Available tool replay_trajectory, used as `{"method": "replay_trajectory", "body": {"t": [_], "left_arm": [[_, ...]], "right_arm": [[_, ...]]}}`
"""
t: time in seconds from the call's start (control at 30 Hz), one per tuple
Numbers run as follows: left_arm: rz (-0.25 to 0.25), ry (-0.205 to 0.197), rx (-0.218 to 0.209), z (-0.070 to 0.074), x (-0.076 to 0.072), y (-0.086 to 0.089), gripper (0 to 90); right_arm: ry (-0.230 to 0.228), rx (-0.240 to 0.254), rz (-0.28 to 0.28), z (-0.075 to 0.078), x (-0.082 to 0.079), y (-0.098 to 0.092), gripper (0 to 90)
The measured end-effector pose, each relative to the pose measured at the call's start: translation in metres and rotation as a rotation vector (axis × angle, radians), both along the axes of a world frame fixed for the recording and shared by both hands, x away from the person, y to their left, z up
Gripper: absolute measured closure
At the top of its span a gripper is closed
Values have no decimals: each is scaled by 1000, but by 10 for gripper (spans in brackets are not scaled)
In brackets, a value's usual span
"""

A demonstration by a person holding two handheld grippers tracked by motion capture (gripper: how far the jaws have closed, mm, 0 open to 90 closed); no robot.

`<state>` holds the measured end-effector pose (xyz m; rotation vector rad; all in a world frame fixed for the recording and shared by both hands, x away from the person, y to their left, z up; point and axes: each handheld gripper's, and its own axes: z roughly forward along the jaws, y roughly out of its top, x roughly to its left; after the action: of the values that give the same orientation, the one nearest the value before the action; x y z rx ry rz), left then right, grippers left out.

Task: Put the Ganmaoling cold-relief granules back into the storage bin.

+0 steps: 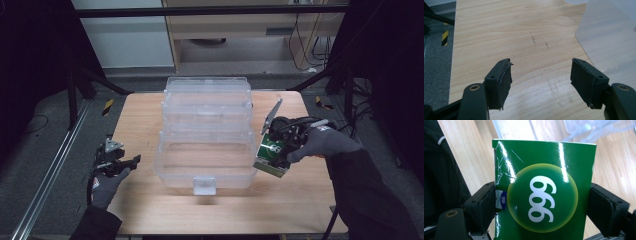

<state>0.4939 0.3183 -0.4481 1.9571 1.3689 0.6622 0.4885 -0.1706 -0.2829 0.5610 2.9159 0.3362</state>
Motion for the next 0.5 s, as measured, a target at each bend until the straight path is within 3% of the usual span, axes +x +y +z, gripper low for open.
{"method": "replay_trajectory", "body": {"t": [0.23, 0.27, 0.5], "left_arm": [[0, 0, 0, 0, 0, 0, 323], [1, 0, 1, 0, 0, 1, 323], [0, 3, 0, 0, 0, 0, 321]], "right_arm": [[-15, 1, 89, 3, 5, 17, 173], [-17, 5, 124, 3, 7, 23, 173], [-27, 5, 181, 2, 15, 40, 173]]}}
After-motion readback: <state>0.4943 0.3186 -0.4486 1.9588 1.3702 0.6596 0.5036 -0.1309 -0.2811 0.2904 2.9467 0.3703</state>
